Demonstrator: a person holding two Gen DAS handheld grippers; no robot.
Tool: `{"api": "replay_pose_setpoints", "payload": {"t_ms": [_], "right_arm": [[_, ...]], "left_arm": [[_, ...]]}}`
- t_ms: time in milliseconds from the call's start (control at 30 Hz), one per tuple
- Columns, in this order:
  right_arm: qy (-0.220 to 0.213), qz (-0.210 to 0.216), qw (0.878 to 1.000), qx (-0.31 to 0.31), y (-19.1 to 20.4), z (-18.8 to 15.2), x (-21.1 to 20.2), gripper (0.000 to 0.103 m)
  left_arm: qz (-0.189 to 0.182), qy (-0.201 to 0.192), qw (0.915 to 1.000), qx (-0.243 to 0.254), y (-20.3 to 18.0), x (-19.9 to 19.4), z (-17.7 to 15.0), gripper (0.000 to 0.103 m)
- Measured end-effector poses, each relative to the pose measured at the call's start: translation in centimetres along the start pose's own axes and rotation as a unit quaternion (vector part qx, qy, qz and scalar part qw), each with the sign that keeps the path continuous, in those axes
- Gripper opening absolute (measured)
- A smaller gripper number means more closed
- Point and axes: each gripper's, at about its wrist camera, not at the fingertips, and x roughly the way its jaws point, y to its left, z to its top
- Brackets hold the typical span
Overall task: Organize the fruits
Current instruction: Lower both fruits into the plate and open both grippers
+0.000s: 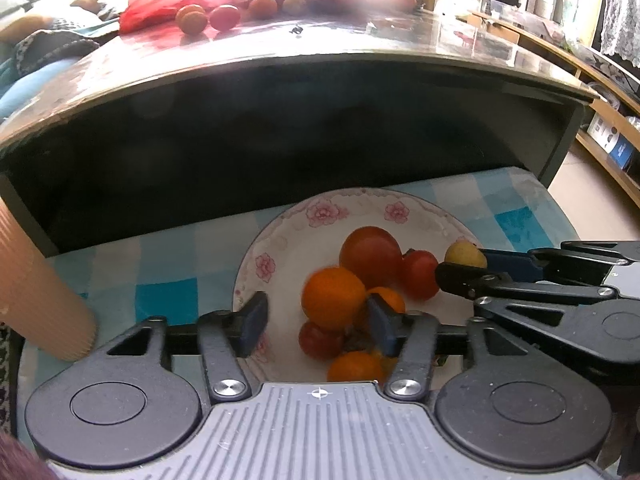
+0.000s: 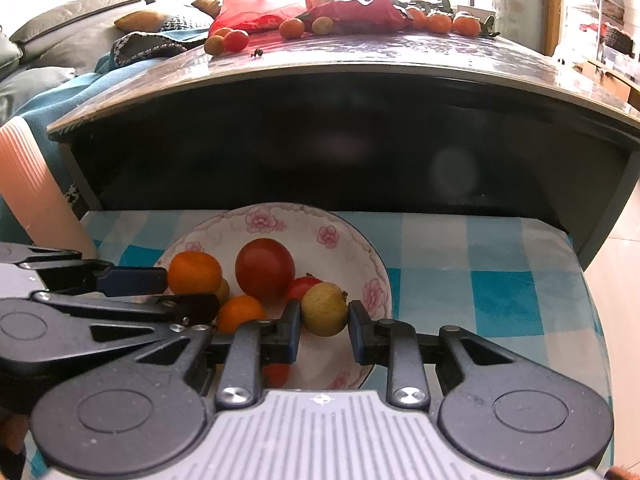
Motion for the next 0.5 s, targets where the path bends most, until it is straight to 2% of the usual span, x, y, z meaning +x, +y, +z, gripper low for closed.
{"api": "replay_pose_setpoints", "payload": {"t_ms": [500], "right_arm": [[-0.014,0.005,1.000,0.027,-0.9,0.3,-1.5,0.046]], "left_arm": [[0.011,-0.016,0.9998,-0.010,0.3,-2.1,0.2,0.082]]}}
